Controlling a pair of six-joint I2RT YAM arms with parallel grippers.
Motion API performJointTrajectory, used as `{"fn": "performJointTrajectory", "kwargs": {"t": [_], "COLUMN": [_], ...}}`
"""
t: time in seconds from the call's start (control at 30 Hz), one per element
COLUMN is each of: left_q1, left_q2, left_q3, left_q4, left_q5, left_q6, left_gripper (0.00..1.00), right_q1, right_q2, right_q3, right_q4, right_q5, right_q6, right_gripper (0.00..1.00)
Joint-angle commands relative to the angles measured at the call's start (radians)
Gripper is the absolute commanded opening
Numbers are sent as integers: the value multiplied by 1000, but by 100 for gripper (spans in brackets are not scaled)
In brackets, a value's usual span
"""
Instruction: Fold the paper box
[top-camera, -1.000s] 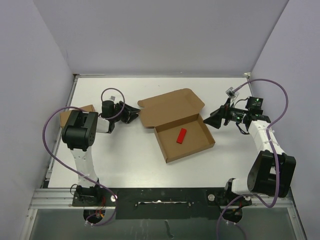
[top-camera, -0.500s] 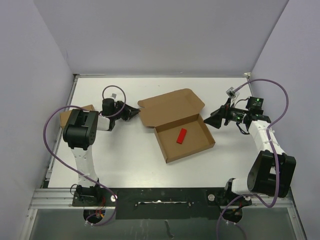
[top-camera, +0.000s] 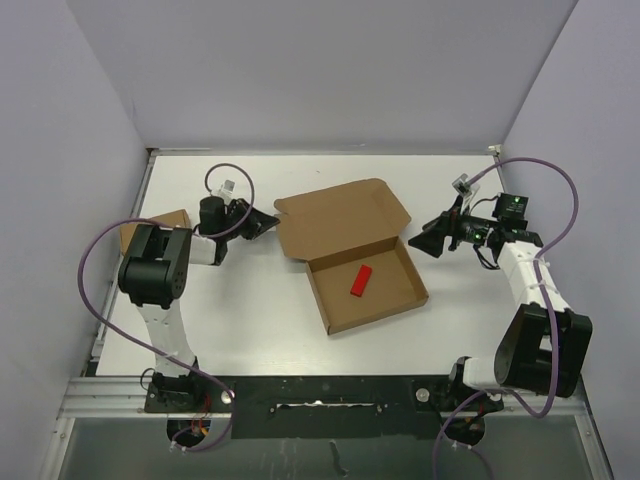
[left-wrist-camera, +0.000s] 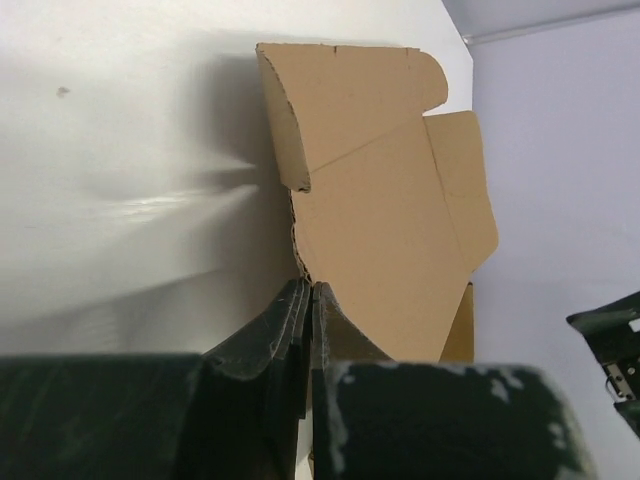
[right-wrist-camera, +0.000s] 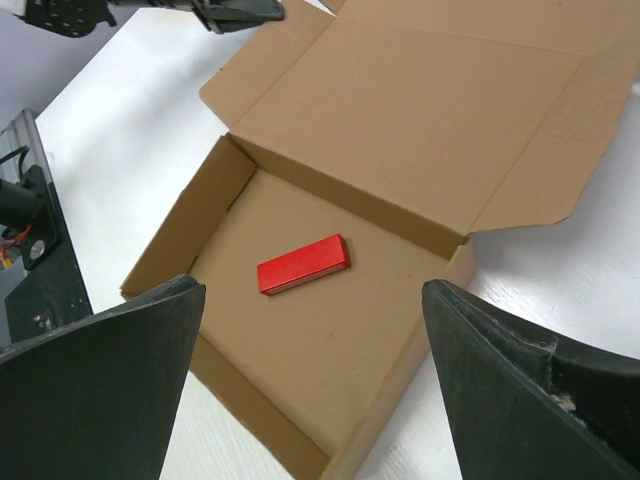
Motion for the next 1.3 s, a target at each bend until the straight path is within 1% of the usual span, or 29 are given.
{"fn": "performJointTrajectory", "kwargs": {"t": [0.0,0.17,0.43,0.67,0.97,1.07,1.13,1.27], "left_q1": [3,-25,-104,-157,-209,-227,-235,-253], "left_q2": [-199,-314,-510,-637,-751,-768,-771,-768], "left_q3": [-25,-49,-115,-222,-325,-351,-358,-365], "left_q4": [56,-18,-112,-99,-21,14,29,38], "left_q5": [21,4,-68,-103,-122,-129,-121,-113], "left_q6": [174,320,536,649,771,802,821,851], "left_gripper": [0,0,0,0,0,0,0,0], "right_q1": [-6,-6,-7,-9,-5,-3,9,53], "right_q2": [-86,-141,-152,-155,-118,-79,-42,45], "right_q3": [-5,-29,-29,-34,-26,-7,19,76], "right_q4": [33,58,53,42,5,-16,-46,-114], "right_q5": [9,40,71,81,41,65,108,176], "right_q6": [-42,-65,-87,-119,-181,-190,-195,-230], "right_gripper": [95,95,95,97,100,100,99,94]}}
